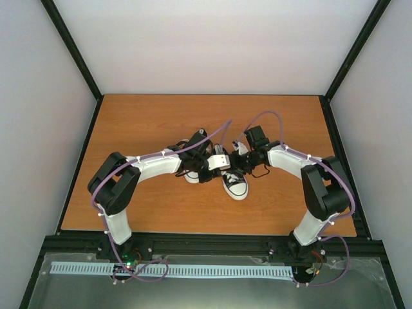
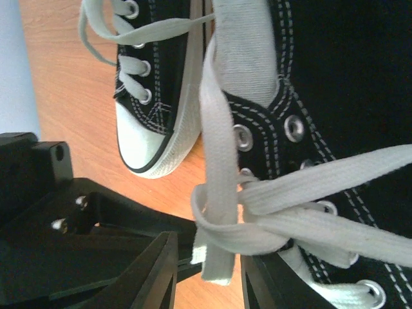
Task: Tie the shoes
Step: Tie the shoelace on the shoe.
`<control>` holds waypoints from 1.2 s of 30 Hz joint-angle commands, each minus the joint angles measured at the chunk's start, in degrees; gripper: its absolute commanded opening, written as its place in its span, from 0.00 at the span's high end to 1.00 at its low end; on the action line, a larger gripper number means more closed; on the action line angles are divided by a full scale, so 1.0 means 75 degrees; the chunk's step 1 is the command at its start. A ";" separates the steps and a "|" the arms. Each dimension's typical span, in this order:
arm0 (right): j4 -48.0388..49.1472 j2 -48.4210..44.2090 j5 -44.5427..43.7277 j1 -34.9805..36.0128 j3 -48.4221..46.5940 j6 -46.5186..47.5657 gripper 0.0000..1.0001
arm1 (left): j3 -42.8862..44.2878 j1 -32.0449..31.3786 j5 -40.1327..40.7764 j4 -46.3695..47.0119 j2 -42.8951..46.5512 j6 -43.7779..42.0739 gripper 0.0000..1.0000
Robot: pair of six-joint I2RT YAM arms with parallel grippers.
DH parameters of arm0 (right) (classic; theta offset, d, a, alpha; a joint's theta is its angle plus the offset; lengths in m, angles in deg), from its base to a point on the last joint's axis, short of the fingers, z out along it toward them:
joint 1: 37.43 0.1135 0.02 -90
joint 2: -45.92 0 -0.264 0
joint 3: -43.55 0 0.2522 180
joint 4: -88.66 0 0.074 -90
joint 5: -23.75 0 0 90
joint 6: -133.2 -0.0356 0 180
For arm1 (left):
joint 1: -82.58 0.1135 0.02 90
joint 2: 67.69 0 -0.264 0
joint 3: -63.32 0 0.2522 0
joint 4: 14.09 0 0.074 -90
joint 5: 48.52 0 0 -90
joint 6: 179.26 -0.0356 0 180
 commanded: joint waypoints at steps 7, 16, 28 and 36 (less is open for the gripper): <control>-0.0261 0.0794 -0.0985 0.0048 -0.0881 -0.0270 0.76 | 0.0303 -0.0013 -0.0833 0.0221 0.0195 0.0038 0.99; -0.0263 0.1399 -0.1284 0.0019 -0.1392 -0.0409 0.82 | 0.0199 -0.0015 -0.1188 -0.0051 0.0270 -0.0112 0.99; -0.0549 0.0711 -0.0241 0.0019 -0.1157 0.0344 0.72 | 0.0346 0.0426 -0.0316 0.0177 0.0253 0.0827 0.99; -0.0827 0.0156 0.0519 -0.0334 -0.0659 0.1454 0.62 | 0.0203 0.0535 -0.0361 0.0165 0.0263 0.0864 0.99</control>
